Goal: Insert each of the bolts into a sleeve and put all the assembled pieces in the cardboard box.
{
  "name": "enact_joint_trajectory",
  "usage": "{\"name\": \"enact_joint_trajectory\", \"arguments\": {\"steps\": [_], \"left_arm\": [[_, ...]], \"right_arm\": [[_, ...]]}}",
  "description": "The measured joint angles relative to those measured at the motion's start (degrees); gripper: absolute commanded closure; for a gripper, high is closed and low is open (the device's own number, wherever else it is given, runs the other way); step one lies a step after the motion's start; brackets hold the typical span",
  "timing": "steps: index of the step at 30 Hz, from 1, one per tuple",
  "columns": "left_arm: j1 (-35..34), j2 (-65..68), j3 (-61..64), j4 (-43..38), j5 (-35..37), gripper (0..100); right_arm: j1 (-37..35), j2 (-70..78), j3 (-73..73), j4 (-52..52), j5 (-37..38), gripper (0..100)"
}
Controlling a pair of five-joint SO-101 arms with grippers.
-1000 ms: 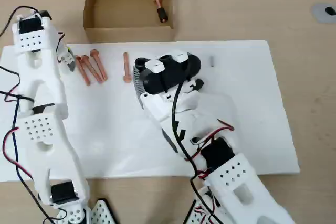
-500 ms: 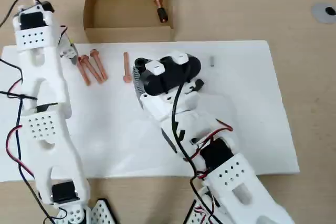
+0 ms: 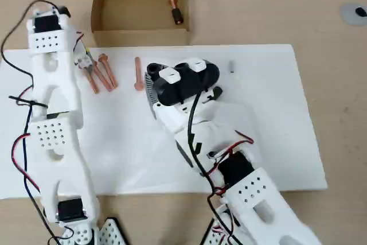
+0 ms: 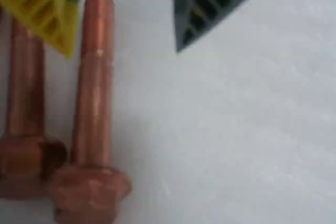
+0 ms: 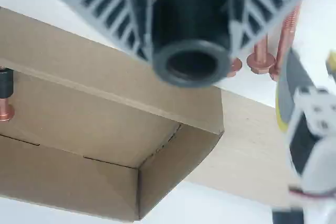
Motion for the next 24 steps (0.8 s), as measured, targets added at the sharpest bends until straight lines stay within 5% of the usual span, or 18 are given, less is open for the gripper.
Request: {"name": "enact_joint_trajectory", "arguments": {"steps": [13,17,24], "left_arm": [[0.18,6.51,-3.34,-2.2,-0.09,87],[0.18,6.51,-4.48,-2.55,0.0,96],[-3.96,6.86,-4.48,-2.55,5.71,94]], "right_arm": [[0.0,0.0,0.0,0.0,0.0,98.9],[0.0,0.0,0.0,0.0,0.0,98.9],[0.0,0.0,0.0,0.0,0.0,98.9]]}}
